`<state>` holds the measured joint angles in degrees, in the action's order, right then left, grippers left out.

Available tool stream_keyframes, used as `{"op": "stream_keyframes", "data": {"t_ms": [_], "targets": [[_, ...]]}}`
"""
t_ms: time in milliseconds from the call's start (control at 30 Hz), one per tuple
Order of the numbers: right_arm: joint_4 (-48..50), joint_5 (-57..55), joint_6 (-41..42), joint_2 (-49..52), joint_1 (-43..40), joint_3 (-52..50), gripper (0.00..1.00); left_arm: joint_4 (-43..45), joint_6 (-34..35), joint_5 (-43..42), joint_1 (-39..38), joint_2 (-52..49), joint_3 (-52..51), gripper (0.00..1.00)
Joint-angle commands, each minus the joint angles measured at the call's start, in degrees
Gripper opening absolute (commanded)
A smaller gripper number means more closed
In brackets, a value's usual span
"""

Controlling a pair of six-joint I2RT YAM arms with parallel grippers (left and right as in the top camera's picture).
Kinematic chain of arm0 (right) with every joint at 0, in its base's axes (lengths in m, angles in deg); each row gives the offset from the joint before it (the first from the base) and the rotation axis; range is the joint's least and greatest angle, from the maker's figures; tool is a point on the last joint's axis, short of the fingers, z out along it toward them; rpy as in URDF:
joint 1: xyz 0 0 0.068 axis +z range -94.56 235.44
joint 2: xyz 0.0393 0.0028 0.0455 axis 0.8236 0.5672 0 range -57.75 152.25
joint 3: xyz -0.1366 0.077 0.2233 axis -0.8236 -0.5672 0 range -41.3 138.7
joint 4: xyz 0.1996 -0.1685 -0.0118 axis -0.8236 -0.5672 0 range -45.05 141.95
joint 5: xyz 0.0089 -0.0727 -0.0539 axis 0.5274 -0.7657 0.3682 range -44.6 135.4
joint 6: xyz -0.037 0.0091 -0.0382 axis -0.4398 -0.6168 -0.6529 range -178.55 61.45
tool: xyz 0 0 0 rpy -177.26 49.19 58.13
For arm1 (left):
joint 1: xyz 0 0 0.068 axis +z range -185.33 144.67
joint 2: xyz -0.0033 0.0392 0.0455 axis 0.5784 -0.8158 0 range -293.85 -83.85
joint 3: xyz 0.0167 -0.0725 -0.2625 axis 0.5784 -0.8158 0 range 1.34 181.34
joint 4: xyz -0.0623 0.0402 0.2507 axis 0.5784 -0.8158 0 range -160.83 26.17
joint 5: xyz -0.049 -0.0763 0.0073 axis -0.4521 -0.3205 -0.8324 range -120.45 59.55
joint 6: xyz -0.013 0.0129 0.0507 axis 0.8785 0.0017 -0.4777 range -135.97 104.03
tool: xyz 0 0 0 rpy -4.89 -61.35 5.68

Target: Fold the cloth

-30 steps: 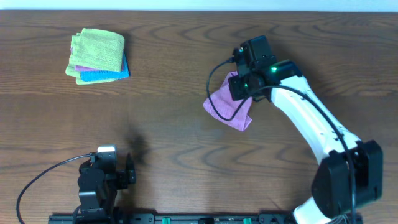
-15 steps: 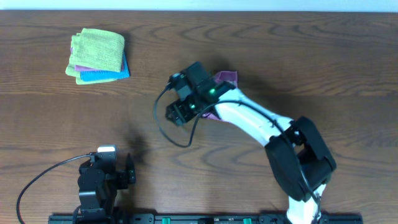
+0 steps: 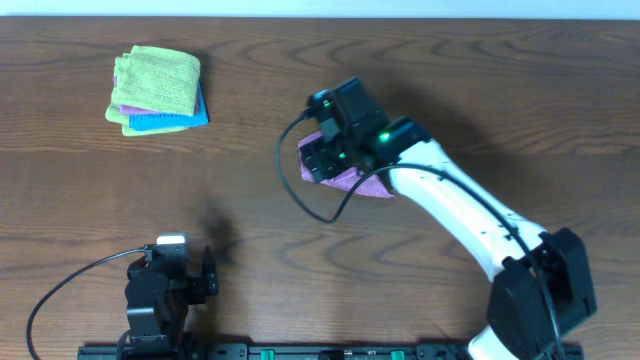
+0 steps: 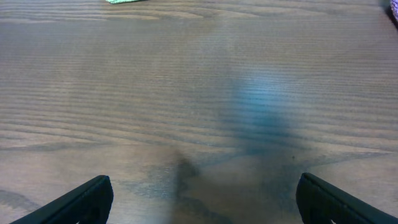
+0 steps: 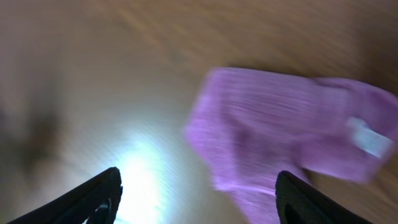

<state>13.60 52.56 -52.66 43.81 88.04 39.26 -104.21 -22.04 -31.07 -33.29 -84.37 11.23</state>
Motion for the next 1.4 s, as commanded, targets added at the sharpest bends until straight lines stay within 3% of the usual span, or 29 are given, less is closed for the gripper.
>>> {"op": "stream_keyframes", "data": {"t_ms": [0, 267, 467, 833, 1233, 1367], "targets": [[0.1, -3.9, 0.5, 0.9, -3.1, 0.5, 0.78, -1.5, -0.6, 0.8, 0.1, 0.3, -0.7, 0.95], [9.1, -2.4, 1.9, 9.6, -5.2, 0.5, 0.69, -1.4, -0.6, 0.8, 0.1, 0.3, -0.7, 0.95], [10.4, -2.2, 3.5, 14.7, -5.3, 0.5, 0.62, -1.4, -0.6, 0.8, 0.1, 0.3, -0.7, 0.95], [12.0, -6.0, 3.9, 15.0, -5.3, 0.5, 0.69, -1.4, -0.6, 0.8, 0.1, 0.3, -0.7, 0.95], [14.0, -9.3, 3.9, 15.9, -5.3, 0.5, 0.68, -1.4, -0.5, 0.8, 0.1, 0.3, -0.7, 0.96], [15.2, -6.8, 3.9, 17.8, -5.3, 0.5, 0.63, -1.4, -0.5, 0.8, 0.1, 0.3, -0.7, 0.95]]}}
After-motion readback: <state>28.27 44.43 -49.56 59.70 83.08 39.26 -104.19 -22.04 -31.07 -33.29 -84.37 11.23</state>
